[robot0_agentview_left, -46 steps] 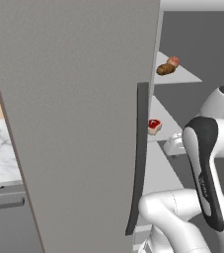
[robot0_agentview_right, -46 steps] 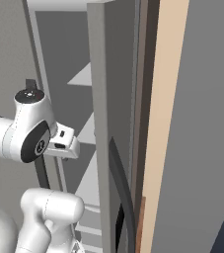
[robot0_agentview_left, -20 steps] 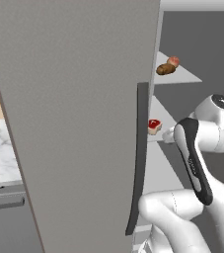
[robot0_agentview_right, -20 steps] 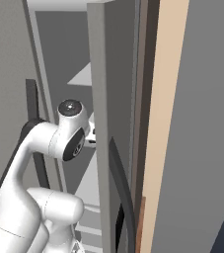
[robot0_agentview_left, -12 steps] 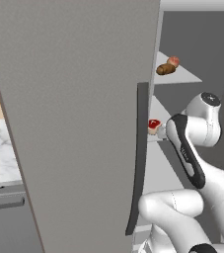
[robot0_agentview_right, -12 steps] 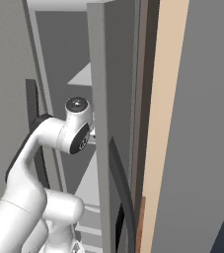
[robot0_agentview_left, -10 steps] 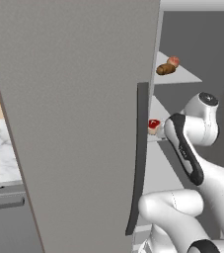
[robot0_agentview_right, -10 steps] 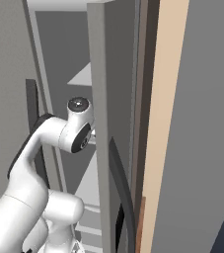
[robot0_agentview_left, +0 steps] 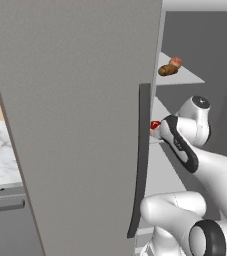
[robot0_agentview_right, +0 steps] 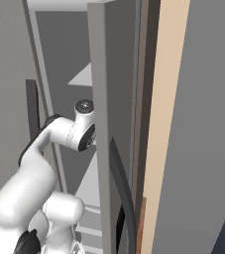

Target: Take the steak, potato, and peach from the freezer and place them in the bowl on the counter.

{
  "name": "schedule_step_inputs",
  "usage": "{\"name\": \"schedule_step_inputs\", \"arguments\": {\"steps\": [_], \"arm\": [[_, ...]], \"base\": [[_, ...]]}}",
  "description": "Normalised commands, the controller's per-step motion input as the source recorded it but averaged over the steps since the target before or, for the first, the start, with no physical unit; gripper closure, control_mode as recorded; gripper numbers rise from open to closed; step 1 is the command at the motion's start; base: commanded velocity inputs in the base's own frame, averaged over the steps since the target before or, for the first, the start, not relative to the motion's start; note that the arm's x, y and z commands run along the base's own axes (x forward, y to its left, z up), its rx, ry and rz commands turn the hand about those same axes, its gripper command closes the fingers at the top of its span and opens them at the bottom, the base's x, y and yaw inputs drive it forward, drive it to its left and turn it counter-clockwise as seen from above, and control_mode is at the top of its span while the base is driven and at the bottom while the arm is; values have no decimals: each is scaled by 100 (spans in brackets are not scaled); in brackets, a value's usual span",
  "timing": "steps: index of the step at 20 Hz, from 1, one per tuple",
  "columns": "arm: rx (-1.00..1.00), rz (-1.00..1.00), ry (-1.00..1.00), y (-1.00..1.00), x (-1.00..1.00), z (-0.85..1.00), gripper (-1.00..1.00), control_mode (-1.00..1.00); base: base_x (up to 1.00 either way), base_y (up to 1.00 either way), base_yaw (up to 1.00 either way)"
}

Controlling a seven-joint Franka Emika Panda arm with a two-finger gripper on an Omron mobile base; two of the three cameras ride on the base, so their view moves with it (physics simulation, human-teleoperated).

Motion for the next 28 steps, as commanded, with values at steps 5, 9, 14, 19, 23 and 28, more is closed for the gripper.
{"name": "schedule_step_inputs", "arguments": {"steps": [5, 9, 14, 19, 23, 28], "arm": [[0, 0, 0, 0, 39, -20, -100, -100], [0, 0, 0, -1, 32, -10, -100, -100], [1, 0, 0, -1, 19, -11, -100, -100], [0, 0, 0, 0, 27, -15, -100, -100], [0, 0, 0, 0, 21, -7, -100, -100], [0, 0, 0, 0, 20, -3, -100, -100]], "base": [[0, 0, 0], [0, 0, 0], [0, 0, 0], [0, 0, 0], [0, 0, 0], [0, 0, 0]]}}
